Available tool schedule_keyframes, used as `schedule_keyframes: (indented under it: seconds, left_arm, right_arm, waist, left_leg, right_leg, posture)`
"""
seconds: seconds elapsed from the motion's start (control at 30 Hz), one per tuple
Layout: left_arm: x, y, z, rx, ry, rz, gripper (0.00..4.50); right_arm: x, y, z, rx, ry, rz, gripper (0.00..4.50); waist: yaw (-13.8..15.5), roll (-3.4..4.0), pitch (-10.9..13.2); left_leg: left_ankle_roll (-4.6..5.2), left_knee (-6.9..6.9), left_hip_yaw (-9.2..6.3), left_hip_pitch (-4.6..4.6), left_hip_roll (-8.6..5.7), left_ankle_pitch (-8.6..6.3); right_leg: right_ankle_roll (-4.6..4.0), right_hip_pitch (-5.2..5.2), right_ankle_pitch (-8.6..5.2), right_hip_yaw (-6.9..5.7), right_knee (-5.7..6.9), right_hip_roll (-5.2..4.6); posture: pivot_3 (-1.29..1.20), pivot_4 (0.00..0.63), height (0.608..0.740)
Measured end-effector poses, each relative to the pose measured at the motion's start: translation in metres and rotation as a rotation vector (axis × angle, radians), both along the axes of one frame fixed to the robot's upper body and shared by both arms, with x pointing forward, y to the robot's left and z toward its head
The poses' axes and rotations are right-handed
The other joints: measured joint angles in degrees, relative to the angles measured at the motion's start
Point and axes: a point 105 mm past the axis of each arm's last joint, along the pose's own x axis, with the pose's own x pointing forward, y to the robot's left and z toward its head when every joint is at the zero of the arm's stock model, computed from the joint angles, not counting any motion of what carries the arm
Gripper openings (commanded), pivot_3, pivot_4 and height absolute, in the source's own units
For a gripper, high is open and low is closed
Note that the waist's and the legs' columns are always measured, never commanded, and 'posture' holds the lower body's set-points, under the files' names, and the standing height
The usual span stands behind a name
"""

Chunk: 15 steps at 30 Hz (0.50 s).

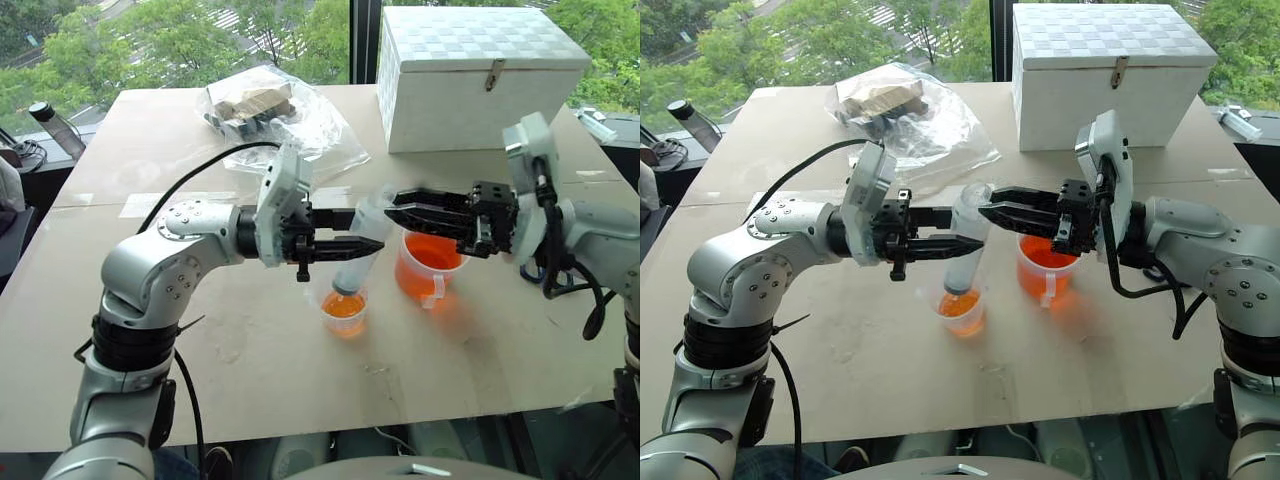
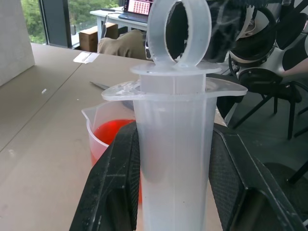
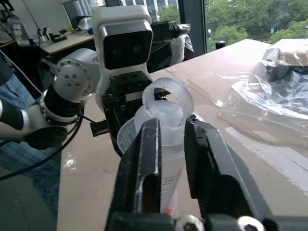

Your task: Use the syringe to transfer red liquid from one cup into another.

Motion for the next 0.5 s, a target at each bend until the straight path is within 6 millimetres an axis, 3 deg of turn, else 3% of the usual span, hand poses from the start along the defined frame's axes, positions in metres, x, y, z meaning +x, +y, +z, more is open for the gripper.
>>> schedule_keyframes:
  seconds: [0.07,0.23,0.33,0.37,0.5]
  left_arm:
    - [0.001,-0.001,0.001,-0.007,-0.002,0.004,1.39]
    - [0.001,0.001,0.012,-0.041,-0.026,0.015,1.39]
    - [0.002,0.001,0.018,-0.068,-0.036,0.018,1.39]
    - [0.001,-0.001,0.021,-0.082,-0.039,0.013,1.39]
    - [0.002,-0.003,0.030,-0.132,-0.032,0.009,1.39]
  right_arm:
    - [-0.002,0.001,0.003,0.031,0.016,0.008,3.09]
    - [-0.007,-0.020,0.003,0.060,0.077,0.007,3.09]
    - [-0.007,-0.030,-0.013,0.010,0.115,-0.014,3.09]
    - [-0.006,-0.032,-0.026,-0.055,0.122,-0.041,3.09]
    - [-0.003,-0.019,-0.051,-0.118,0.128,-0.053,3.09]
  waist:
    - [0.01,-0.01,0.01]
    - [0.29,-0.06,0.03]
    - [0.25,-0.06,0.03]
    - [0.26,-0.06,0.03]
    - [-0.24,-0.07,0.04]
  left_leg:
    - [0.00,0.00,0.00,-0.01,0.00,0.00]
    - [0.02,0.00,-0.01,-0.03,-0.01,-0.01]
    - [0.02,0.00,-0.02,-0.02,0.00,-0.01]
    - [0.03,0.00,-0.02,-0.02,0.00,-0.01]
    - [0.01,0.00,-0.01,0.00,0.00,-0.01]
  right_leg:
    - [0.00,0.00,0.00,0.00,0.00,-0.01]
    - [0.00,0.04,0.00,-0.03,-0.06,-0.03]
    - [0.00,0.04,0.00,-0.04,-0.04,-0.02]
    - [0.00,0.04,0.00,-0.04,-0.04,-0.01]
    - [0.00,0.00,0.00,0.01,0.02,0.02]
  posture:
    - [0.00,0.150,0.740]
    - [0.00,0.150,0.740]
    - [0.00,0.150,0.740]
    - [0.00,0.150,0.740]
    - [0.00,0.150,0.740]
